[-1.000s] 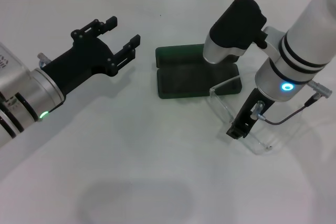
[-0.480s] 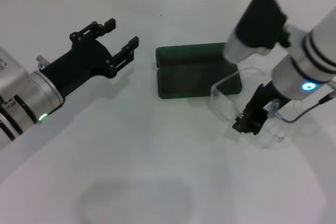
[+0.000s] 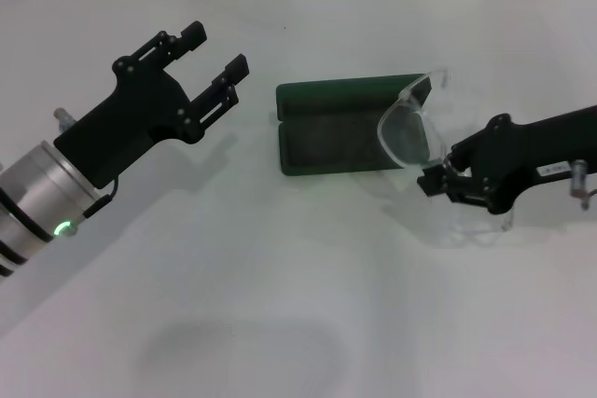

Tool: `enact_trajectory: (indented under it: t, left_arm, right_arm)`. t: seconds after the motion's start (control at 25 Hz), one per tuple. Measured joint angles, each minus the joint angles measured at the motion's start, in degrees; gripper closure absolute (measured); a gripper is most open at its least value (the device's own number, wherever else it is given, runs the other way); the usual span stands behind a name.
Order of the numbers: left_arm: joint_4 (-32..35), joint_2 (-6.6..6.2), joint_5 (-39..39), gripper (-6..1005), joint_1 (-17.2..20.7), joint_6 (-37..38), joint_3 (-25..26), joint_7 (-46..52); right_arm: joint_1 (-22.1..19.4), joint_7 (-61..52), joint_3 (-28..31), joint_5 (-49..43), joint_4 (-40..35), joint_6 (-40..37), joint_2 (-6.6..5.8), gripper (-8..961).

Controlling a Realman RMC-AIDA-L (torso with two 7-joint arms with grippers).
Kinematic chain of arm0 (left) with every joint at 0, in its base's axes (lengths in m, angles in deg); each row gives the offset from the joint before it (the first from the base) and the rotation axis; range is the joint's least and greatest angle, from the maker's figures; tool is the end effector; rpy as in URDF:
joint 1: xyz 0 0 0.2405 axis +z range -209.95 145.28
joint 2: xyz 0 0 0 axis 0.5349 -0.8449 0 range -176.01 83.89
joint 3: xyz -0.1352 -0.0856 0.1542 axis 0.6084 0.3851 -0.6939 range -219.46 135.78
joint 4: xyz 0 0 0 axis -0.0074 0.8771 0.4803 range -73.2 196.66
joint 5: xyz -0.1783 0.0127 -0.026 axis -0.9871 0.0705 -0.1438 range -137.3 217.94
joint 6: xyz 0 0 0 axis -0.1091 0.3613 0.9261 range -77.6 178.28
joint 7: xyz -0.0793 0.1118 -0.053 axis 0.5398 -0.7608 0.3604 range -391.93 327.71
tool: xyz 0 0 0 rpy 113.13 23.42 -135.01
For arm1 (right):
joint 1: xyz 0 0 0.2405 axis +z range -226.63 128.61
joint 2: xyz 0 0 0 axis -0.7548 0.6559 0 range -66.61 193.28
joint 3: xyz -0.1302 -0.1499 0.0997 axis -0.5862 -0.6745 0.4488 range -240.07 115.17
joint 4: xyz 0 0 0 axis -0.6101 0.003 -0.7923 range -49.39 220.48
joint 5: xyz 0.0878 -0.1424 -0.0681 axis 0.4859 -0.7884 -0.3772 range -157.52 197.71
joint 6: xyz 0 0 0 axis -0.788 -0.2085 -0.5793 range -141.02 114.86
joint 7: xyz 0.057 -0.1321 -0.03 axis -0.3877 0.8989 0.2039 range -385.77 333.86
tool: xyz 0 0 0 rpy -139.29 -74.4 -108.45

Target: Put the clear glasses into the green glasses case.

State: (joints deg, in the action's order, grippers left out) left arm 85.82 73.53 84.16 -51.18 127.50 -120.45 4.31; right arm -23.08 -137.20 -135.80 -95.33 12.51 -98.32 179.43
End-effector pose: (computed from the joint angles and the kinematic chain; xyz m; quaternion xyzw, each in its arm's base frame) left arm -0.2159 0.2823 0.0021 -0.8315 -0.1131 -0.4023 0.3661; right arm 0.1560 0.2948 0.0205 -0.9821 0.1546 0.0598 0.0896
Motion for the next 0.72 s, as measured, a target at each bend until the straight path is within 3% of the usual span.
enact_trajectory:
  t: [0.12,0.16,0.4,0.68,0.72]
  left_arm:
    - [-0.5,0.05,0.1,367,-0.2,1.6,0.4,0.0]
    - [-0.8,0.06,0.3,367,-0.6,2.1,0.4,0.1]
    - [-1.3,-0.08,0.9,367,-2.8,5.0,0.2,2.1]
    - [-0.5,-1.42,7.1,368,-6.9,10.0,0.3,8.7]
    - [0.1,-2.38,8.8,368,-8.0,11.5,0.3,11.4]
  right_arm:
    - [-2.8,17.5,3.0,11.0,6.8,0.0,-0.22,827]
    - [-2.8,17.5,3.0,11.0,6.8,0.0,-0.22,827]
    - [-4.2,46.6,3.2,23.2,16.9,-3.3,-0.4,825]
    - [-3.0,60.1,1.6,24.7,21.7,-3.6,-0.2,823]
    - [-3.0,60.1,1.6,24.7,21.7,-3.6,-0.2,822]
